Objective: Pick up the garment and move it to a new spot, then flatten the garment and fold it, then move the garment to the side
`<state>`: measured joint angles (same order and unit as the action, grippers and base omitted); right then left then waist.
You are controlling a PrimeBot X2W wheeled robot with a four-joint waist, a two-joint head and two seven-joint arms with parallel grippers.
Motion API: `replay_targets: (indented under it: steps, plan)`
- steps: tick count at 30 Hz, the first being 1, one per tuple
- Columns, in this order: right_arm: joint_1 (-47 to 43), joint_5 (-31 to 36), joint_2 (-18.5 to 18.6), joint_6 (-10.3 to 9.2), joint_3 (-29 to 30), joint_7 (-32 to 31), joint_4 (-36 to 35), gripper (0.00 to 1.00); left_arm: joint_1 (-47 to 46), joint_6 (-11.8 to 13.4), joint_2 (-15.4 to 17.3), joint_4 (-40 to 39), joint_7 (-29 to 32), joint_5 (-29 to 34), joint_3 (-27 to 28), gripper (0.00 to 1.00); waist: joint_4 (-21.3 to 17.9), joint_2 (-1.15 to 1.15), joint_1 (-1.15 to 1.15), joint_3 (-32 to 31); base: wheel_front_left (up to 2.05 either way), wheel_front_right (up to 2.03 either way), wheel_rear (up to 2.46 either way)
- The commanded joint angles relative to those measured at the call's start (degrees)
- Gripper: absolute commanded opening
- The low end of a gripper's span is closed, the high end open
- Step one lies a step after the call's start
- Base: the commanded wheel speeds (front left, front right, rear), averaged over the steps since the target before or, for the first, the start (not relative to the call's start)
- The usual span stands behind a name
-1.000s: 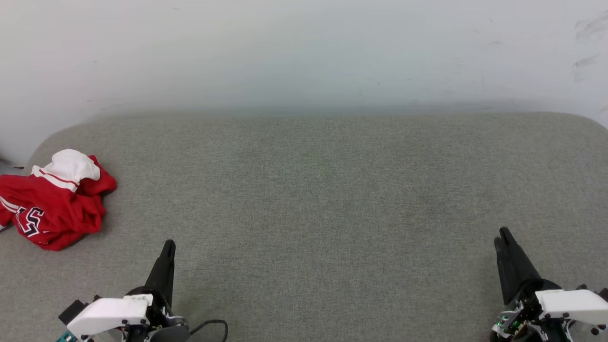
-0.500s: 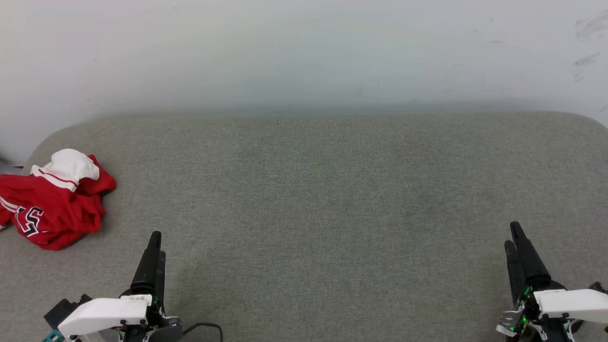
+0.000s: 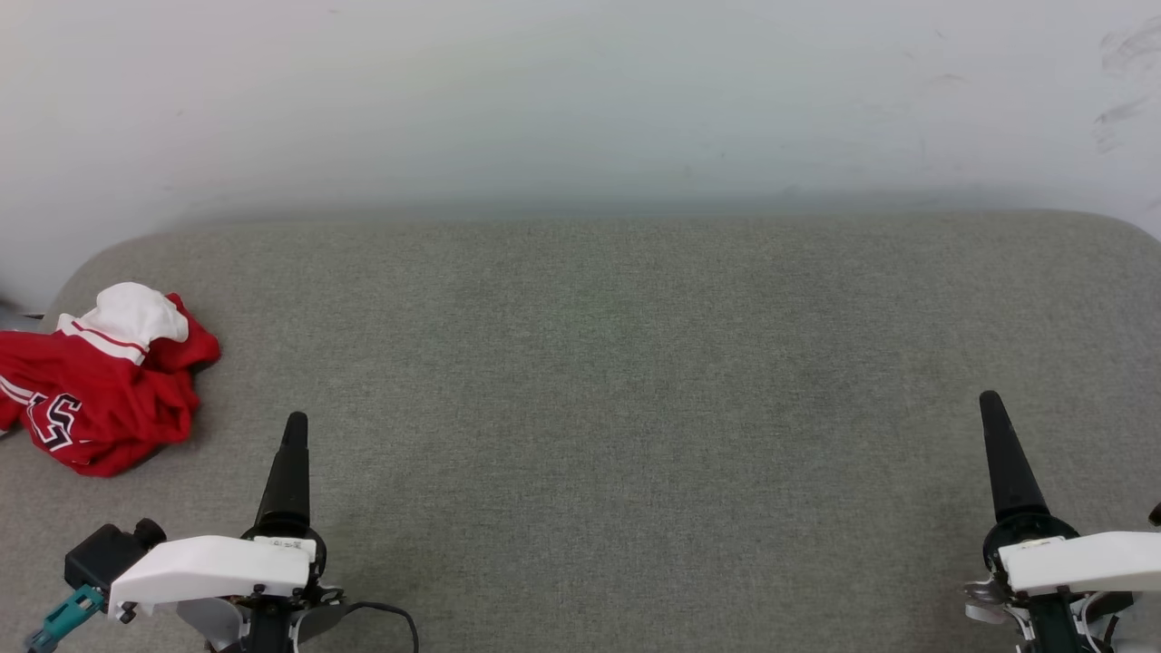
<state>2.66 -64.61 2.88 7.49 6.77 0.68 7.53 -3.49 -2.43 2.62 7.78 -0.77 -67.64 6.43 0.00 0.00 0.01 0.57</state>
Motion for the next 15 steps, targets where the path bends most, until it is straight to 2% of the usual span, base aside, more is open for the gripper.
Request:
replay_targets:
  steps: [1, 10, 15]
  plan:
    - [0.39, 4.14, 0.04, 0.00, -0.36, 0.72, -2.18, 1.00, -0.25, 0.90, 0.19, -1.96, -0.71, 3.51, -0.45, 1.00, -0.01, 0.00, 0.00, 0.05, 0.00, 0.00, 0.00]
    - [-0.42, 17.66, 0.03, 0.00, -2.35, 2.64, -5.08, 1.00, 0.34, 3.24, 0.21, -3.90, -2.63, 15.41, -2.28, 1.00, 0.05, 0.00, 0.00, 0.39, 0.00, 0.00, 0.00]
    - [-0.93, 22.45, 0.03, 0.00, -3.24, 3.44, -5.44, 1.00, 0.62, 3.97, 0.22, -4.19, -3.38, 20.13, -3.04, 1.00, 0.08, 0.00, 0.00, 0.46, 0.00, 0.00, 0.00]
